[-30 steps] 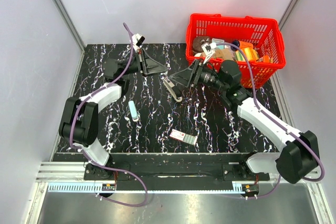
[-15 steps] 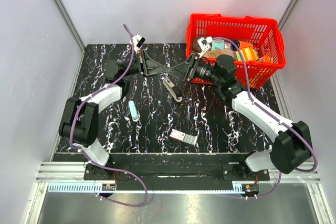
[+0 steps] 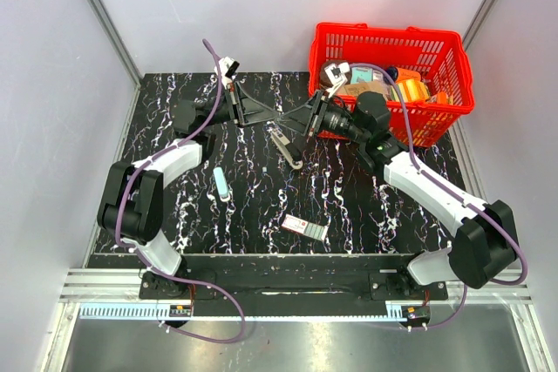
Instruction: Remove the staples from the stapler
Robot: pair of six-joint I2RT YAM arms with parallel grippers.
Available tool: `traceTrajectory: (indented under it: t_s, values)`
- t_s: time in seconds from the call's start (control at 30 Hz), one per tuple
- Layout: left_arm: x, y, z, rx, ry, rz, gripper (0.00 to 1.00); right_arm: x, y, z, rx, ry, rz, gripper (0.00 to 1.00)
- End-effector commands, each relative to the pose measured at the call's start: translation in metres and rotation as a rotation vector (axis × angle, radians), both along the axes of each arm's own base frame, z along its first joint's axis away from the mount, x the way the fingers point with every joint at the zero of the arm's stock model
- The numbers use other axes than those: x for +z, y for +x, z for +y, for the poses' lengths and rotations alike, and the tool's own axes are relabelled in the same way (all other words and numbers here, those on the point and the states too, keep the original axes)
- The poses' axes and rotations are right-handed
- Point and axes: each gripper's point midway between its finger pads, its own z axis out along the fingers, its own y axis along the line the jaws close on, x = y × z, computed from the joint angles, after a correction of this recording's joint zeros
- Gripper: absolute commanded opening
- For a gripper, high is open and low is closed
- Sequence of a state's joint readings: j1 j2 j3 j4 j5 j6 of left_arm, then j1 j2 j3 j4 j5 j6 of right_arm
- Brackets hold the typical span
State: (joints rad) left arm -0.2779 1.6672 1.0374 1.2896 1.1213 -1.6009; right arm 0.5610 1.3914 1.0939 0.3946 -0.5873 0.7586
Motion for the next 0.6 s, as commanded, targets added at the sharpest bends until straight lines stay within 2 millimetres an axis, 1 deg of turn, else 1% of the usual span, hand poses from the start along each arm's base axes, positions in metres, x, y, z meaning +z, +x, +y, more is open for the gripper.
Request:
traceTrajectory:
  t_s: [0.0, 0.13, 0.2, 0.33, 0.4, 0.53, 0.57]
  values:
    - [0.035, -0.016, 0.008, 0.04, -0.102, -0.293, 0.08, 0.023, -0.012, 0.002, 0.032, 0.036, -0.073, 0.33]
    - [0.033, -0.016, 0.009, 0.042, -0.1, -0.288, 0.08, 0.022, -0.011, 0.004, 0.037, 0.037, -0.071, 0.22]
    - [0.033, -0.016, 0.009, 0.041, -0.1, -0.287, 0.09, 0.021, -0.012, 0.005, 0.038, 0.037, -0.071, 0.19]
    - [0.031, -0.012, 0.008, 0.049, -0.093, -0.281, 0.12, 0.019, -0.014, 0.004, 0.035, 0.026, -0.072, 0.07]
    - [0.029, -0.009, 0.008, 0.056, -0.089, -0.274, 0.13, 0.018, -0.016, 0.002, 0.032, 0.02, -0.07, 0.05]
    - [0.029, -0.006, 0.01, 0.06, -0.095, -0.268, 0.13, 0.015, -0.017, 0.0, 0.024, 0.013, -0.065, 0.05]
    - [0.03, -0.006, 0.01, 0.061, -0.097, -0.27, 0.13, 0.013, -0.017, 0.001, 0.027, 0.012, -0.061, 0.07]
